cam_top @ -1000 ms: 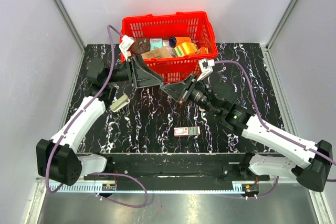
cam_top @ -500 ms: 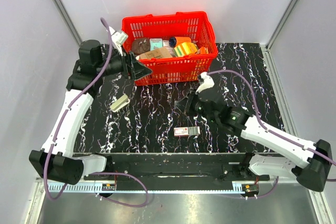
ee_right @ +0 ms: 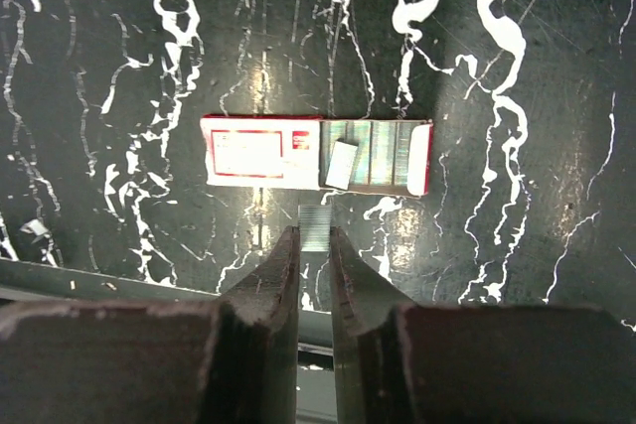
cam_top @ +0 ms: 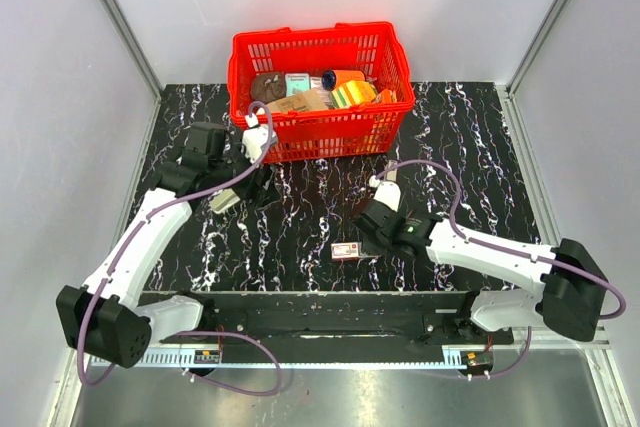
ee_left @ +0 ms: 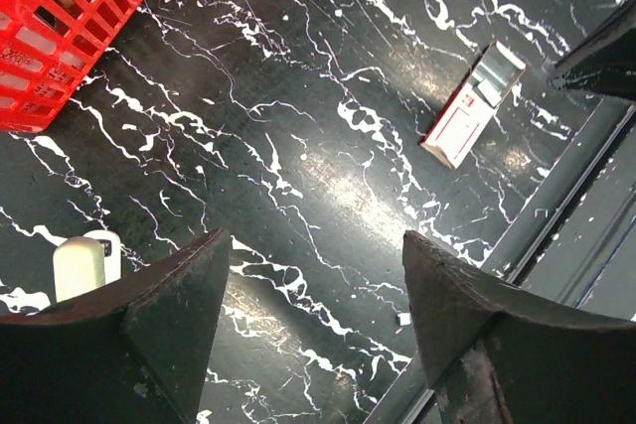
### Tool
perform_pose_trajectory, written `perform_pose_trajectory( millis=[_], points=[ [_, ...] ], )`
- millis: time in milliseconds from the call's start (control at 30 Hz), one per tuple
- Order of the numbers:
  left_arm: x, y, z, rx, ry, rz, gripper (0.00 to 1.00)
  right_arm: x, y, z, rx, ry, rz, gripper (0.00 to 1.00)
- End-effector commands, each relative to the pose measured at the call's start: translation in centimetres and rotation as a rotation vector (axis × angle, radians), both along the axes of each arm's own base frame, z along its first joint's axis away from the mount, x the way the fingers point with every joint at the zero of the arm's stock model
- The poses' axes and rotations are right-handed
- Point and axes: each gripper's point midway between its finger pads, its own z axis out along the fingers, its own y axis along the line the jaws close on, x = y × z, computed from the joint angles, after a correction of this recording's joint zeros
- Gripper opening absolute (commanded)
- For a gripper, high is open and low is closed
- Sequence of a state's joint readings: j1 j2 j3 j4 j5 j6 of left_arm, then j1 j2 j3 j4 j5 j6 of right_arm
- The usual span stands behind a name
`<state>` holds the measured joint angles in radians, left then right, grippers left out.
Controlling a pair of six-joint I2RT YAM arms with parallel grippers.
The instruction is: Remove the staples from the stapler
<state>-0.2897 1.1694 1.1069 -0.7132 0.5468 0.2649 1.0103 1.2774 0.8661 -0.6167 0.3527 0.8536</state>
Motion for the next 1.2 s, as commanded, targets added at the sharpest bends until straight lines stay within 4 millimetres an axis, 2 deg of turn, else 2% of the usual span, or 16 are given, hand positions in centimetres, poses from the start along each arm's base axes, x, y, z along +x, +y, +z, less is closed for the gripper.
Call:
perform_pose_trajectory(
  millis=[0,100,400,767,1167],
  points=[
    [0.5,0.5,0.1,0.065,-0.092,-0.018,0.73,0.1,-0.9,-1.6,-0.058,0.002,-0.048,0.00],
    [0.4,0.3,-0.3,0.078,-0.087,-0.029,0.72,-0.1,-1.3,-2.9,-0.108,0.024,-0.049,0.00],
    [-0.2,-0.8,-1.2,0.092,-0.065,-0.069,0.71,0.8,-1.4,-4.3,-0.193,0.015,-0.035,0.00],
    [-0.4,-1.2,-1.3,0.084,-0.055,-0.078,0.70,2.0,-1.4,-4.9,-0.254,-0.016,-0.028,0.00],
    [-0.6,-1.5,-1.1,0.076,-0.054,-0.094,0.70,3.0,-1.6,-5.4,-0.241,-0.011,-0.030,0.00]
  ],
)
